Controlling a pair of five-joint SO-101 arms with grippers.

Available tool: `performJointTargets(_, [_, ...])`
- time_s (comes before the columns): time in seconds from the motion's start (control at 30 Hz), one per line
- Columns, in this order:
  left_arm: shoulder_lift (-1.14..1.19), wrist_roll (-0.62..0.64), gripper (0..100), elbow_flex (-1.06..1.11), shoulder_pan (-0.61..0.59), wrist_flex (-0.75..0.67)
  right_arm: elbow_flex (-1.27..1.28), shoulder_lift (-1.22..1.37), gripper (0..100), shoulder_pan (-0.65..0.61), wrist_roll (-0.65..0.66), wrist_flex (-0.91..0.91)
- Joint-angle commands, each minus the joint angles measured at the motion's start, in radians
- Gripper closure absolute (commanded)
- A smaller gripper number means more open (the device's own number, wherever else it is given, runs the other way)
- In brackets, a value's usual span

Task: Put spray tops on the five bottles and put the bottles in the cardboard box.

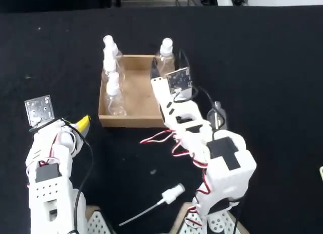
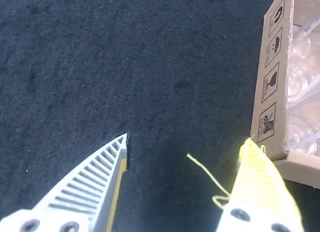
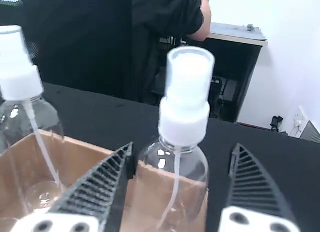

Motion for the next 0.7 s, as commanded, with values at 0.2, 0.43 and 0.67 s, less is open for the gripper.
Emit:
performJointTargets(0.2, [-0.017, -0.006, 68, -0.007, 0.012, -0.021, 0.054, -0.113, 72.9, -0.034, 0.002, 0.006])
performJointTargets(0.43, [-0.017, -0.006, 68, -0.007, 0.012, -0.021, 0.131, -0.183, 73.2, -0.034, 0.0, 0.008])
performJointTargets(0.67, [-0.017, -0.006, 68, -0.007, 0.005, -0.021, 0.248, -0.314, 73.3, -0.011, -0.002, 0.008])
